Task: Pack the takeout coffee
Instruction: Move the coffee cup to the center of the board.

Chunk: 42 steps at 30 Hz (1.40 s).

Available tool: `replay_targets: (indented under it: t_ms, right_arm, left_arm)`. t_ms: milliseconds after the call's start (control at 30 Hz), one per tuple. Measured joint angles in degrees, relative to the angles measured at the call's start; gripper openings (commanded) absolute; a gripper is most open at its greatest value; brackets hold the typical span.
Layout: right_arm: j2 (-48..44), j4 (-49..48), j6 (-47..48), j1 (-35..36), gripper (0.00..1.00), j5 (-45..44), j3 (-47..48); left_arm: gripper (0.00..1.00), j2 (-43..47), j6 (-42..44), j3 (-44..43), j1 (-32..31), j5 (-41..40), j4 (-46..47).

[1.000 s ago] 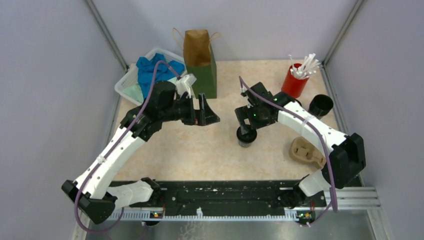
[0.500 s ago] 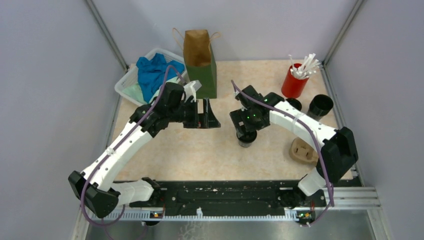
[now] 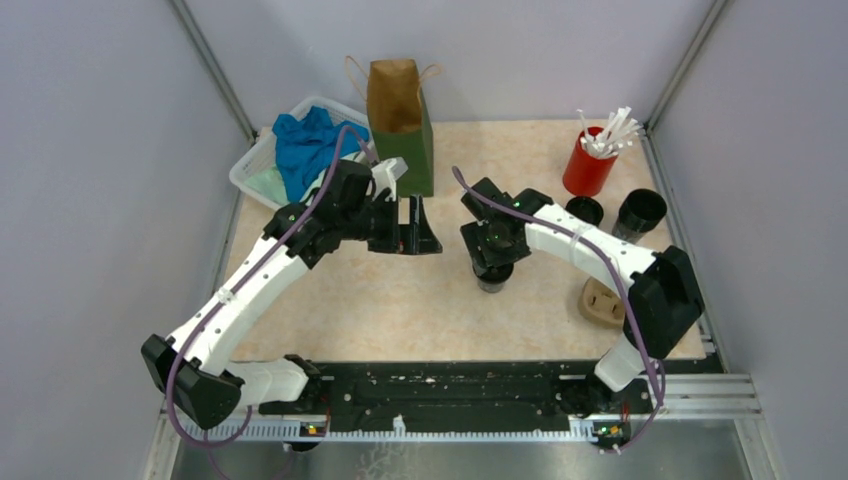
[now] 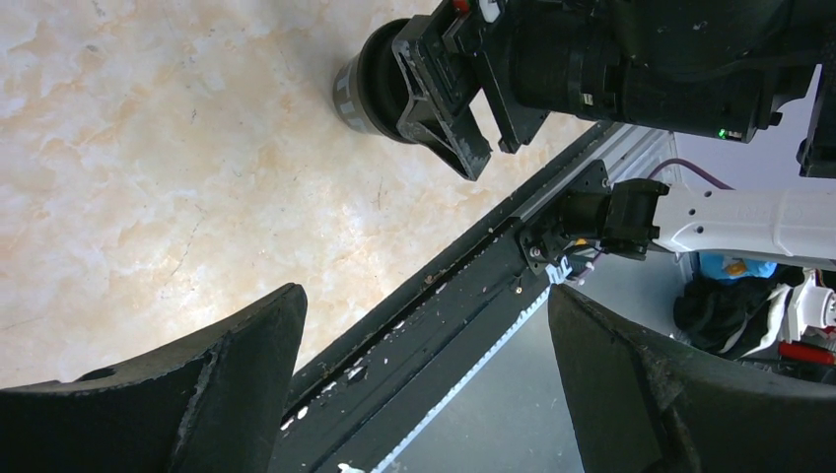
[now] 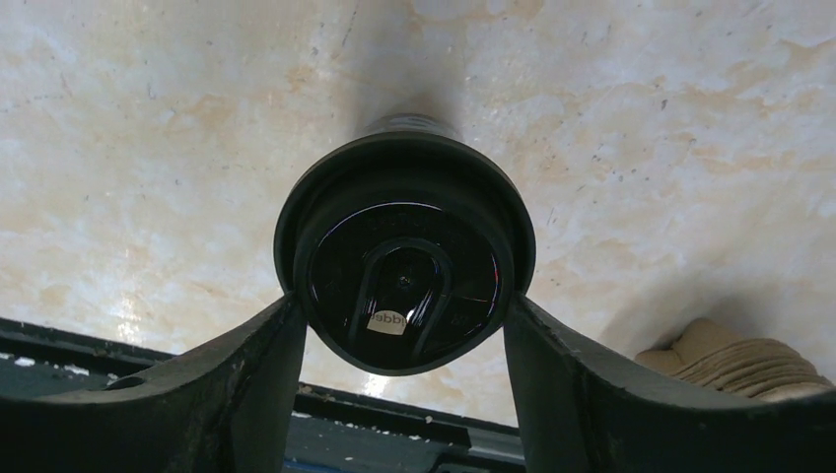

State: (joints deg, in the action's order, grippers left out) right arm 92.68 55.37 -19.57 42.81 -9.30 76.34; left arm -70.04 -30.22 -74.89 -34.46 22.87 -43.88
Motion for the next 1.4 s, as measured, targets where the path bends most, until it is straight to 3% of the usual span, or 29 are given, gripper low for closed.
replay_targets:
  t_ms: [100,367,567,667,767,900,1033,1233,1400]
  right_arm:
    - [0.39,-0.31,-0.66,0.02,0.52,-2.05,0.66]
    - [5.88,-6.25,0.02,-5.97,0.51,-5.7,5.64]
    - [22.08,-10.29,3.61,-17.35,0.52,-6.12,25.09]
    - [30.97,-10.71,5.42,-20.94,0.53,-5.57,37.55]
    - [34.73,-9.88,6.43,-23.15,0.58,-4.57,43.25]
    - [36.17,-6.84,7.15,-24.02,0.83,-3.5,46.42]
    - [36.98,-1.95,7.76,-23.91,0.98,-1.99,49.7]
    - [35.82,7.26,7.39,-24.46,0.99,0.33,57.29]
    - [23.34,11.06,5.55,-27.71,0.92,-0.44,49.18]
  left_arm:
    - [0.98,-0.11,0.48,-0.35,0.35,0.0,-0.5]
    - [0.98,-3.37,2.82,-3.61,1.46,0.24,-1.44]
    - [0.98,-8.46,5.77,-9.14,2.45,0.72,-2.84]
    - [0.98,-10.62,7.26,-11.28,2.91,1.36,-2.84]
    - [0.98,-12.22,8.63,-12.44,3.39,1.77,-2.91]
    - [0.98,-14.64,10.01,-14.21,4.02,2.21,-2.95]
    - [0.98,-17.0,10.91,-15.78,4.37,2.8,-2.99]
    - [0.98,-19.91,11.72,-18.25,4.42,3.23,-3.21]
    - [0.98,-20.26,12.7,-18.86,4.44,3.41,-3.3]
